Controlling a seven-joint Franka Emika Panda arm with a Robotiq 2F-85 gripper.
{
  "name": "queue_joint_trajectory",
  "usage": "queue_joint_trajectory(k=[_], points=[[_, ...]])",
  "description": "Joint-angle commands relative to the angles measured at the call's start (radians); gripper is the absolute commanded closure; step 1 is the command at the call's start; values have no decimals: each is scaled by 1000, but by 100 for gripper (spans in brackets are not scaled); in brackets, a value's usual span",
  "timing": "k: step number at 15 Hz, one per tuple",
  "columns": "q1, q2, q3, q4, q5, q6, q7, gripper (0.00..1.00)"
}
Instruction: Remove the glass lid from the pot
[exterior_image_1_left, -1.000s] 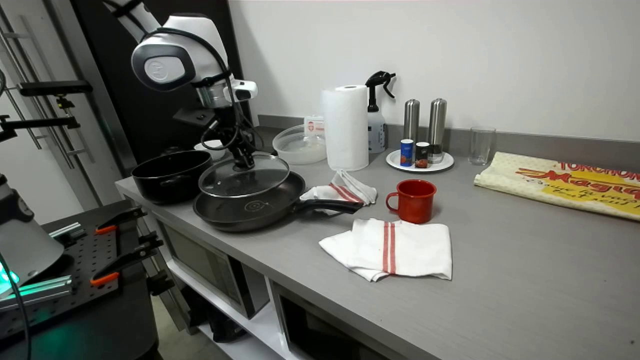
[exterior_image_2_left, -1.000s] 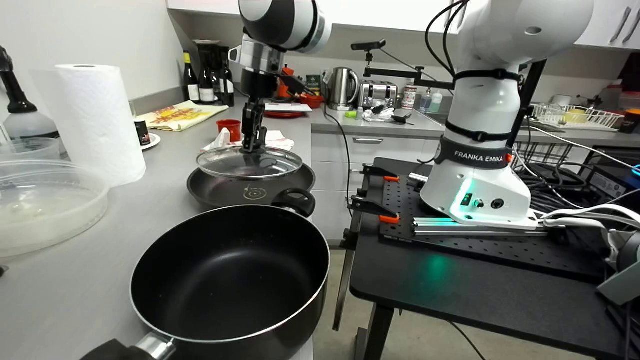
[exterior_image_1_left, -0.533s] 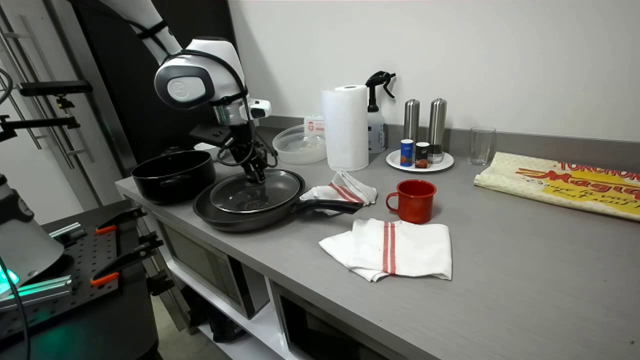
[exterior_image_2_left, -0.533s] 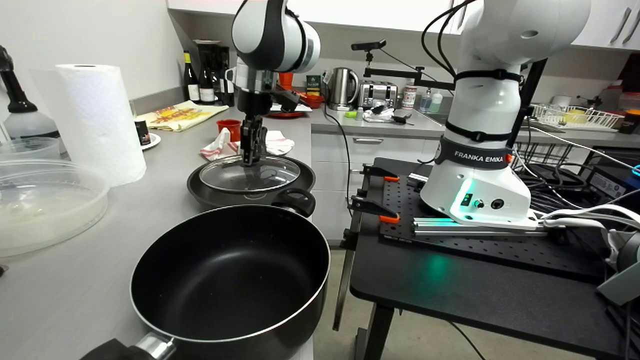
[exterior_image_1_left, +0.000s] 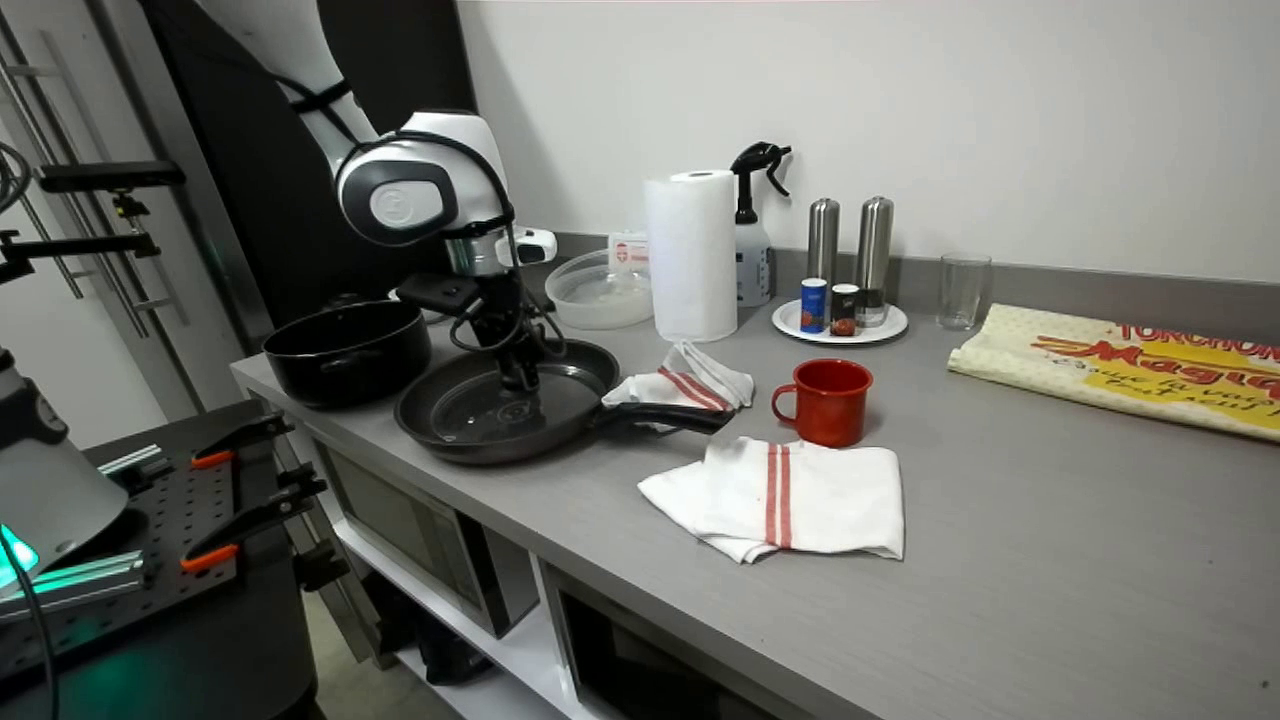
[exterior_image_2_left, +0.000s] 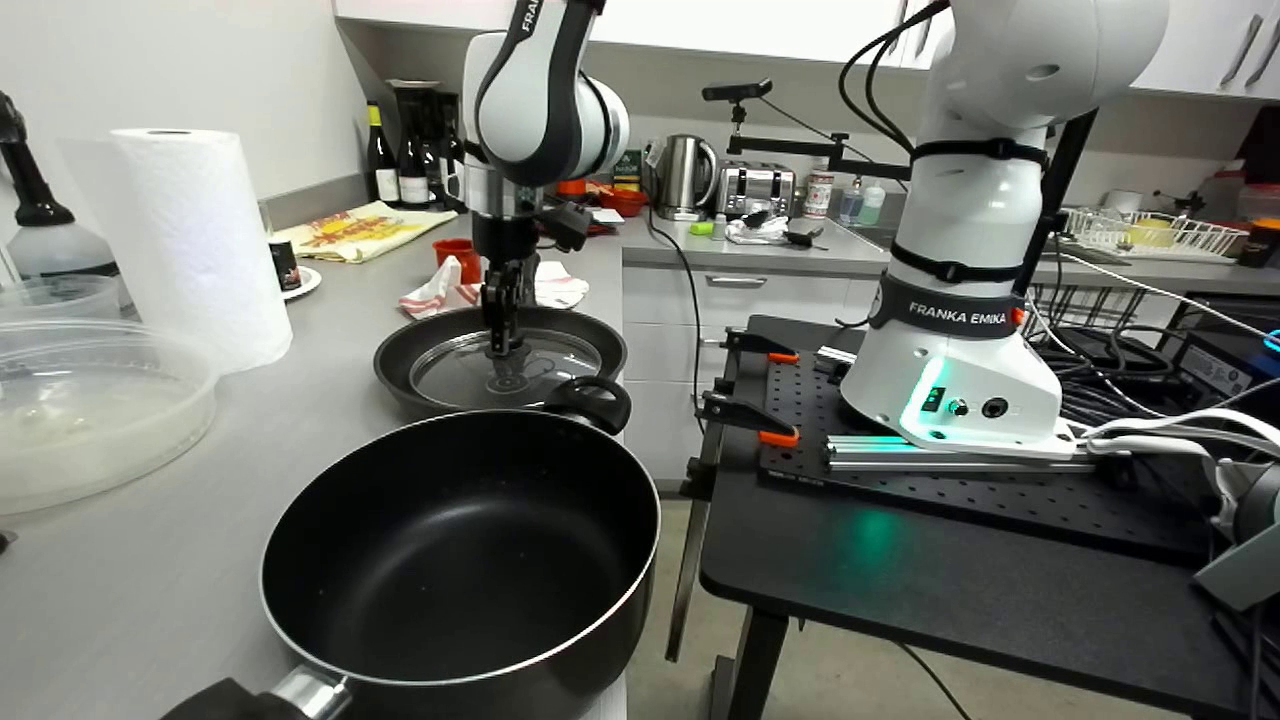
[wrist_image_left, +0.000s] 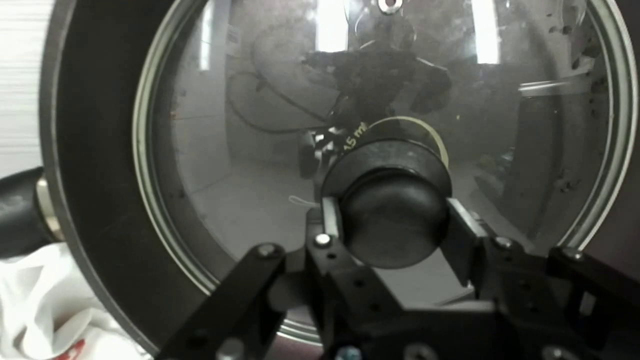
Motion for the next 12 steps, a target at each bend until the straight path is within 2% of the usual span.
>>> queue_joint_trajectory(k=[1, 3, 4, 5, 8, 12], points=[[-19, 27, 18, 36, -67, 12, 62, 75], [-21, 27, 21, 37, -78, 11, 75, 75], [-24, 26, 25, 37, -81, 10, 79, 25], [-27, 24, 28, 36, -83, 11, 80, 24], [-33, 14, 33, 34, -82, 16, 81, 3], [-42, -8, 42, 17, -79, 30, 78, 0]])
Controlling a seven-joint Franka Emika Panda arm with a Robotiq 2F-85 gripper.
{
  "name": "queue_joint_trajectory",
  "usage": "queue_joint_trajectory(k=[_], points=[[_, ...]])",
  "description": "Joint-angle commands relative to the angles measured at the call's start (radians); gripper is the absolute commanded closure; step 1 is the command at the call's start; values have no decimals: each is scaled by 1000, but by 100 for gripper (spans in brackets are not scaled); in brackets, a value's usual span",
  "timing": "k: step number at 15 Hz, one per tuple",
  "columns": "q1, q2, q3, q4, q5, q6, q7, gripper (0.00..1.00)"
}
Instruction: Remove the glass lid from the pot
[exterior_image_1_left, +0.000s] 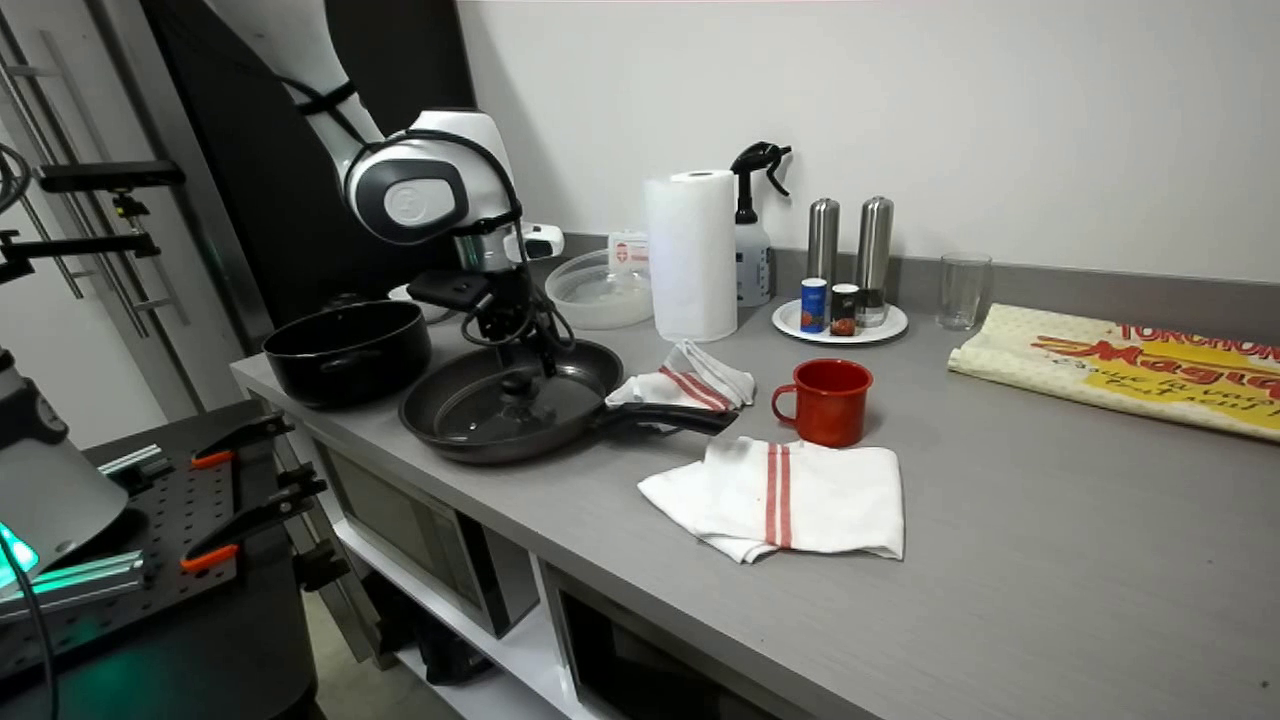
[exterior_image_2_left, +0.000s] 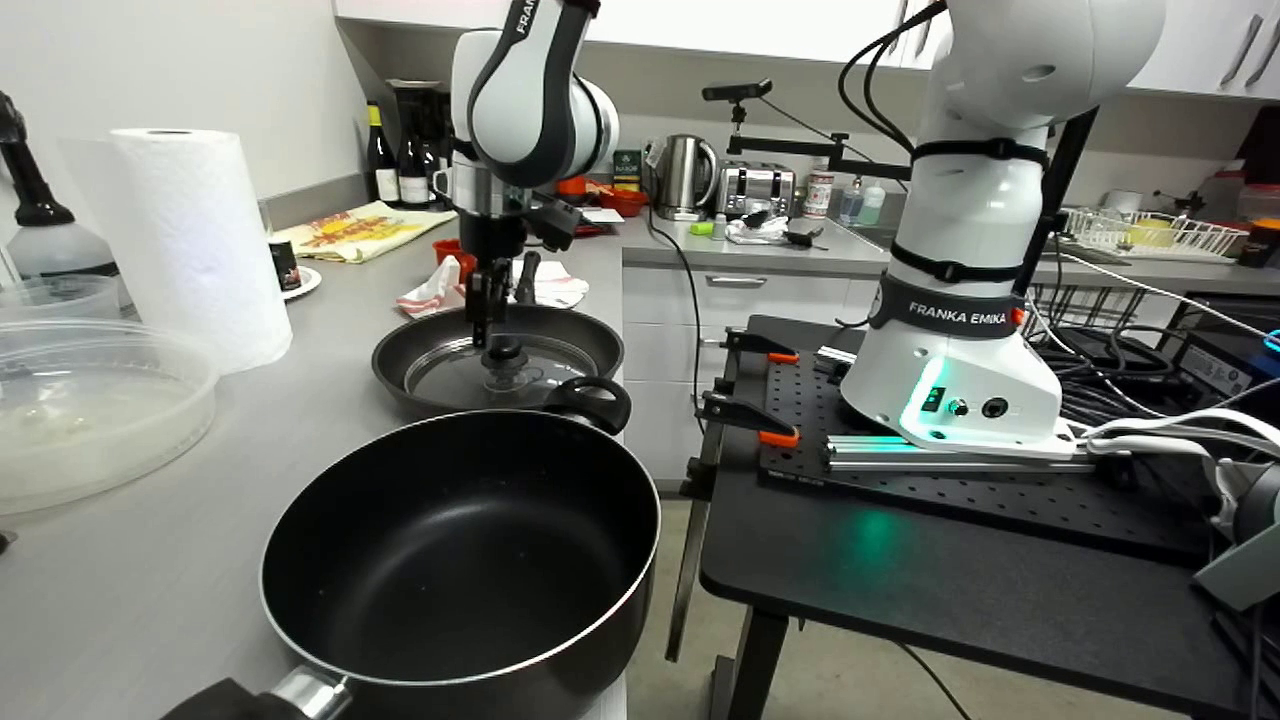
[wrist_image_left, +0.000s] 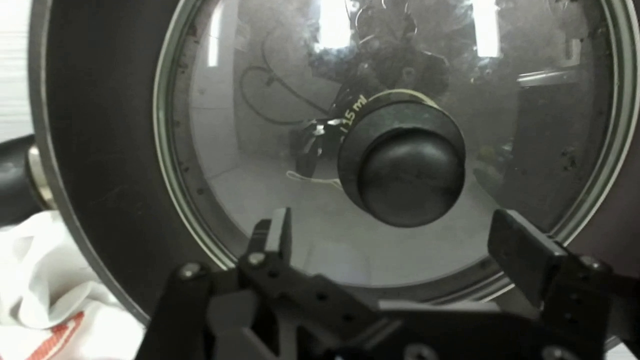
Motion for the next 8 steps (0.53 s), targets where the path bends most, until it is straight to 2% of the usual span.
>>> queue_joint_trajectory(k=[1, 5, 6, 8], points=[[-21, -36, 22, -26, -33, 28, 34, 0], [-9, -139, 34, -123, -43, 64, 33, 0], [-29, -54, 39, -38, -33, 29, 24, 0], [-26, -96, 46, -76, -34, 37, 22, 0]])
